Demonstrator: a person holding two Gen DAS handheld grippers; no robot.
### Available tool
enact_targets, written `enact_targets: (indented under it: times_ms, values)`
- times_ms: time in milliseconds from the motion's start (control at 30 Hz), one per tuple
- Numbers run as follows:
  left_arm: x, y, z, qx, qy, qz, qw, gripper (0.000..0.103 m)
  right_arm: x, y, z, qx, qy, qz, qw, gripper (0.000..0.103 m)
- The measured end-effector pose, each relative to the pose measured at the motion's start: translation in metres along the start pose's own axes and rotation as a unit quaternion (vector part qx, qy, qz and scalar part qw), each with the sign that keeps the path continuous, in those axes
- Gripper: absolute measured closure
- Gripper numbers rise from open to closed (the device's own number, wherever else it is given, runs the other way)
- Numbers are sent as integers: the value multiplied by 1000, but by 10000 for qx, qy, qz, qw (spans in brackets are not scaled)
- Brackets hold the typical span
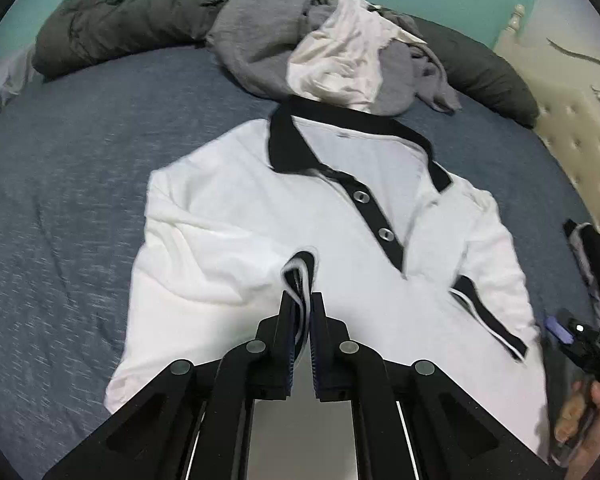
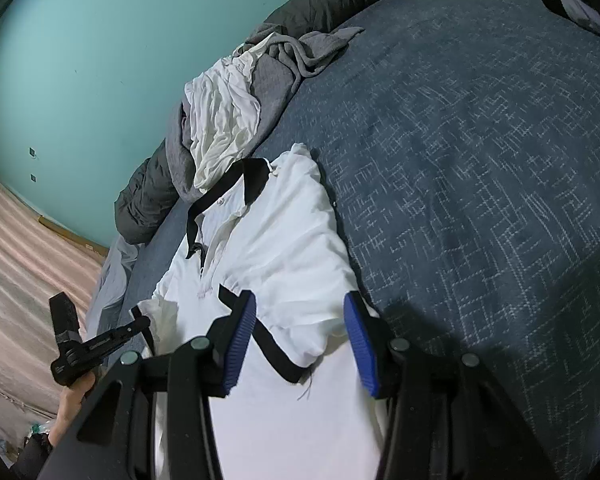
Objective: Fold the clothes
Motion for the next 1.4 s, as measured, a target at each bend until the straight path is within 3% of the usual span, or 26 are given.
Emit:
enact_targets:
  times_ms: [67,167,467,600,900,1200,1267,1400]
  values:
    - [11,3,1,13,-35,-112,9999,79,0,-1,1,10,1,-2,10000,57]
    - [28,2,12,135,33,-253,9996,71,0,-2,4,44,0,-7,10000,57]
    - [41,-61,74,752,394,-168,9962,71,-5,-16,21,314,-25,114,9994,57]
    - [37,-88,92,1063,370,-194,9935,71,-10,-30,36,574,-24,245,9980,57]
    - [25,-110,109,1558,-272,-533,9860,71,-41,-88,76,1130,-76,759,9907,50]
    - [15,-112,111,1832,-937,-689,9762,73,-130,-117,152,1566,-245,1419,9771,48]
    - [13,-115,114,1919,-1009,-682,9738,82,-151,-123,163,1586,-369,1568,9741,48]
    - [15,-116,115,2036,-1152,-712,9696,85,-186,-128,176,1480,-520,1710,9727,48]
Point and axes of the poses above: each gripper's, at about its wrist camera, not at the fingertips, and x roughly against the way its jaws point, z to its left, y to its top, the point moved 9 cm from there along -x, roughly the way its jaws point, and after that the axes turned 15 degrees about -x, right-handed, at the moved point
